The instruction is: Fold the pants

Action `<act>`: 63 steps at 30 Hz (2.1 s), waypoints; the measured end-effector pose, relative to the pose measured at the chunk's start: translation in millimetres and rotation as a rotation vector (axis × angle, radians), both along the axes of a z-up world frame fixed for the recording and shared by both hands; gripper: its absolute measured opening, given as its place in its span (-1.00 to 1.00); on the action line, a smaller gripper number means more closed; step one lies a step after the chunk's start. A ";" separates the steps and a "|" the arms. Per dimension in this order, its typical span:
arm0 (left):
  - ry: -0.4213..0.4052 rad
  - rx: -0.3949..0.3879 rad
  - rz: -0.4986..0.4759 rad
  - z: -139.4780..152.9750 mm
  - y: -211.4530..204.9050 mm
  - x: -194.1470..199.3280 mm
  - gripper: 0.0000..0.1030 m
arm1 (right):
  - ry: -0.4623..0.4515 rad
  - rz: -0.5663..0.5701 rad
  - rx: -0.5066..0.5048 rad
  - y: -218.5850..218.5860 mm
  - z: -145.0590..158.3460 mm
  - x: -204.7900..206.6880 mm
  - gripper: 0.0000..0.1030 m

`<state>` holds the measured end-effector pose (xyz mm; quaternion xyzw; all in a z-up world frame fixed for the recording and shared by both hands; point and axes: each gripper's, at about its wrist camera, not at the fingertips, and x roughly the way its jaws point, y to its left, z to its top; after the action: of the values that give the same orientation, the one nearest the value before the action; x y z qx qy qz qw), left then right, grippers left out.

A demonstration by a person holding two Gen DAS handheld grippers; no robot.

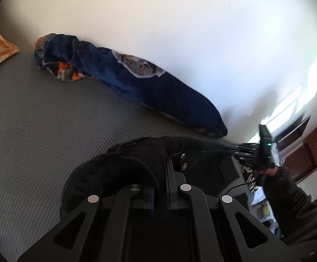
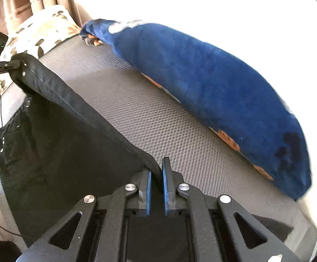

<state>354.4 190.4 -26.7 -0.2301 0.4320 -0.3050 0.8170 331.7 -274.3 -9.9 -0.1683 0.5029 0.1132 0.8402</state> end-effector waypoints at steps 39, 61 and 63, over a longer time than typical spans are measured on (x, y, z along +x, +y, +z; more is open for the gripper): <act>0.341 0.013 0.175 -40.0 71.2 -202.1 0.32 | 0.115 -0.136 0.072 64.2 -92.5 -220.0 -0.87; 0.479 -0.062 0.375 -60.2 25.8 -143.5 -0.57 | 0.081 -0.154 0.119 58.9 -92.5 -227.7 -0.84; 0.408 -0.036 0.324 -38.4 24.2 -131.6 -0.57 | 0.071 -0.157 0.124 62.1 -86.2 -232.0 -0.84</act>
<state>222.7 214.7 -65.1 -0.3676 0.5397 -0.1250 0.7469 99.7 -212.2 -96.1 -0.0720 0.5360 0.0838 0.8370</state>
